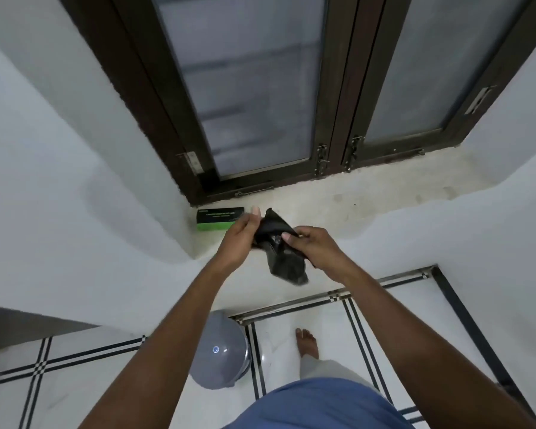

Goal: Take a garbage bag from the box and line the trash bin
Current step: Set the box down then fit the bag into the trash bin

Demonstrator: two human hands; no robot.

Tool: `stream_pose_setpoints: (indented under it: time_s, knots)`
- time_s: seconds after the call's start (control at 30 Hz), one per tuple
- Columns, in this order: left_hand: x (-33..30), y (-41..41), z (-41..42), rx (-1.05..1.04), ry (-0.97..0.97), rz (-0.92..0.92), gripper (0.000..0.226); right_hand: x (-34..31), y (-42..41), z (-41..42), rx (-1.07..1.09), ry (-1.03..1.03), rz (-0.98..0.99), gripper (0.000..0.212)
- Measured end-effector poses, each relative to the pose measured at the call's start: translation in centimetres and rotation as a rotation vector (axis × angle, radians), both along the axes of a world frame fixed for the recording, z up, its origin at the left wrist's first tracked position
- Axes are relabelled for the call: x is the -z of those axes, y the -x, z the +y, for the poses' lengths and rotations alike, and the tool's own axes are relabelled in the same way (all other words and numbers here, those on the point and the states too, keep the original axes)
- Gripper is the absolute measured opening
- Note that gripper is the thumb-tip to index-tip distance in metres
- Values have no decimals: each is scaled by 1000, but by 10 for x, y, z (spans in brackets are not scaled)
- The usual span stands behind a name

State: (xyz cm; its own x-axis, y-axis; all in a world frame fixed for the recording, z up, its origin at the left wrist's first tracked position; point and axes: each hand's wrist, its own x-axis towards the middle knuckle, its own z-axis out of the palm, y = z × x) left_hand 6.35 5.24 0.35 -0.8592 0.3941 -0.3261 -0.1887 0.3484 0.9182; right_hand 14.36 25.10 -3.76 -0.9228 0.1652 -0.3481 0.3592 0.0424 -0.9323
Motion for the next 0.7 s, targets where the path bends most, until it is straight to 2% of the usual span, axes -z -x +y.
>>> stream_pose_setpoints:
  time_s: [0.03, 0.07, 0.1, 0.17, 0.27, 0.33, 0.4, 0.47, 0.5, 0.53, 0.6, 0.67, 0.7]
  knots:
    - [-6, -10, -28, 44, 29, -55, 48, -7, -10, -16, -6, 151, -22, 34]
    - [-9, -14, -47, 84, 28, -110, 50, -12, -16, -24, -13, 284, -41, 40]
    - [-9, -23, -73, 109, -4, -150, 42, -14, -27, -40, -32, 378, -52, 47]
    - [-9, -46, -124, 117, -110, -222, 27, -12, -50, -73, -64, 483, -83, 56]
    - [-6, -82, -188, 91, -216, -347, 30, -7, -82, -119, -91, 567, -146, 50]
    - [-2, -106, -225, 83, -249, -407, 39, -5, -100, -152, -81, 452, -147, 42]
    - [3, -130, -256, 33, -279, -445, 49, -4, -118, -187, -71, 144, -81, 34]
    - [2, -152, -276, -52, -290, -439, 37, -14, -138, -222, 1, -82, 30, 27]
    - [2, -161, -280, -90, -283, -411, 24, -21, -147, -235, 50, -150, 83, 33]
    - [-1, -171, -283, -117, -280, -385, 15, -30, -157, -247, 48, -164, 115, 44]
    - [-5, -185, -281, -133, -326, -372, 24, -45, -170, -267, -115, -44, 104, 55]
    - [-8, -198, -279, -145, -410, -400, 29, -49, -178, -279, -258, 65, 80, 36]
    - [-8, -200, -279, -155, -431, -409, 26, -49, -177, -279, -244, 77, 79, 23]
